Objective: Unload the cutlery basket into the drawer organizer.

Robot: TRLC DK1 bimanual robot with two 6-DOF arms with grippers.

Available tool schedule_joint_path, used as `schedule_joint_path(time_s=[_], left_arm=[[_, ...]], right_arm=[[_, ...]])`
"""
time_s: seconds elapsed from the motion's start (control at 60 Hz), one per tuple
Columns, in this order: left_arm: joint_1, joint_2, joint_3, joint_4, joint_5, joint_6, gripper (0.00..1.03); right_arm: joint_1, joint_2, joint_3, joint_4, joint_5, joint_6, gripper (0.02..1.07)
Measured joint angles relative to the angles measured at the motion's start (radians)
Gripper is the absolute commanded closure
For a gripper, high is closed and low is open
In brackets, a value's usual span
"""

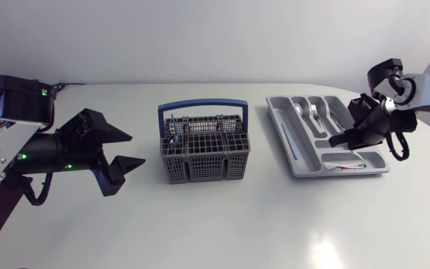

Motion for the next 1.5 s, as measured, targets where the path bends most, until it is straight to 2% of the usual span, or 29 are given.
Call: schedule_joint_path(time_s=[0.183, 0.267, 0.367, 0.55, 0.617, 0.817, 0.95, 1.083, 1.2, 1.333, 1.5], left_arm=[[0.0, 0.0, 0.0, 0.0, 0.0, 0.0, 0.05], [0.0, 0.0, 0.0, 0.0, 0.0, 0.0, 0.05], [0.0, 0.0, 0.0, 0.0, 0.0, 0.0, 0.05], [-0.007, 0.0, 0.0, 0.0, 0.0, 0.0, 0.05], [-0.008, 0.0, 0.0, 0.0, 0.0, 0.0, 0.05], [-0.008, 0.0, 0.0, 0.0, 0.0, 0.0, 0.05], [-0.014, 0.0, 0.0, 0.0, 0.0, 0.0, 0.05], [-0.027, 0.0, 0.0, 0.0, 0.0, -0.005, 0.05], [-0.028, 0.0, 0.0, 0.002, 0.0, -0.009, 0.05], [-0.034, 0.001, 0.0, 0.002, 0.0, -0.023, 0.05], [-0.034, 0.001, 0.0, 0.008, 0.0, -0.024, 0.05]], right_arm=[[0.003, 0.048, -0.036, 0.06, 0.013, 0.001, 0.97], [0.011, 0.068, -0.048, 0.082, 0.02, 0.001, 0.83], [0.027, 0.092, -0.06, 0.094, 0.02, 0.007, 0.75], [0.064, 0.111, -0.062, 0.096, 0.02, 0.017, 0.29], [0.079, 0.097, -0.068, 0.102, 0.027, 0.018, 0.2], [0.169, -0.134, -0.127, 0.08, 0.018, 0.019, 0.2], [0.315, -0.324, -0.127, 0.056, -0.053, 0.023, 0.2], [0.488, -0.406, -0.133, 0.051, -0.135, 0.033, 0.2], [0.599, -0.418, -0.145, 0.087, -0.173, 0.031, 0.2], [0.632, -0.345, -0.114, 0.087, -0.267, 0.039, 0.21], [0.64, -0.224, -0.036, 0.087, -0.417, 0.073, 0.37]])
